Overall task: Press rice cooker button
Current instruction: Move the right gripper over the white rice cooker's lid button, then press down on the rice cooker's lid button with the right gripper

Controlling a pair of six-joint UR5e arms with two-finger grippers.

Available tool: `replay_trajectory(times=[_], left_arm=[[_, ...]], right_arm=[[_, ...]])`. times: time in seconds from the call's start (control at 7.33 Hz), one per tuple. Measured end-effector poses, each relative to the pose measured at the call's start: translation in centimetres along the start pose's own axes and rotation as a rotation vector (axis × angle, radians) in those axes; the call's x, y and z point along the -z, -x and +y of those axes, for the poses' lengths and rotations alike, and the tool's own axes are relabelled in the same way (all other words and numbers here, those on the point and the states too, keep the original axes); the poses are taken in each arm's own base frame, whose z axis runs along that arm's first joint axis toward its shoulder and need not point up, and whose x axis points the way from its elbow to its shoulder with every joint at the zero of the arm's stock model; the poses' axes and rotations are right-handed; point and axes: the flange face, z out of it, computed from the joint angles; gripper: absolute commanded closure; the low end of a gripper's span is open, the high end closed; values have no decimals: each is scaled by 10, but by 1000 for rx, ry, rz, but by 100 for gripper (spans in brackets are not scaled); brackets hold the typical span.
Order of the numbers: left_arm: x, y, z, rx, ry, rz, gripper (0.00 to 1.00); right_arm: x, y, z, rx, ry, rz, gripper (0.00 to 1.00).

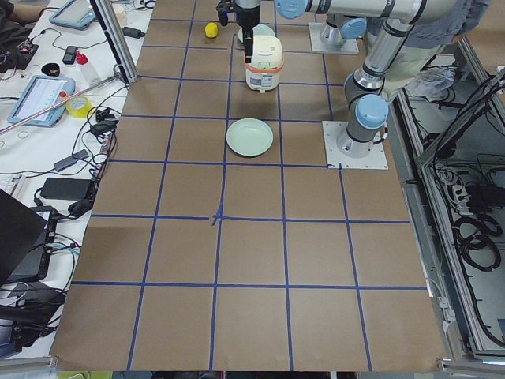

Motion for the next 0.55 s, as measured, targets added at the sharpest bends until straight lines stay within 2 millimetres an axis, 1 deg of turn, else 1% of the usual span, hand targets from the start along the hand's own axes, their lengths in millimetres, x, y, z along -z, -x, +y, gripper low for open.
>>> replay_trajectory(times=[0.27, 0.55], left_arm=[[0, 0, 0, -1, 0, 0, 0], [0, 0, 0, 0, 0, 0, 0]], right_arm=[[-33, 15, 20, -18, 2, 1, 100], [-55, 23, 39, -12, 30, 16, 100]])
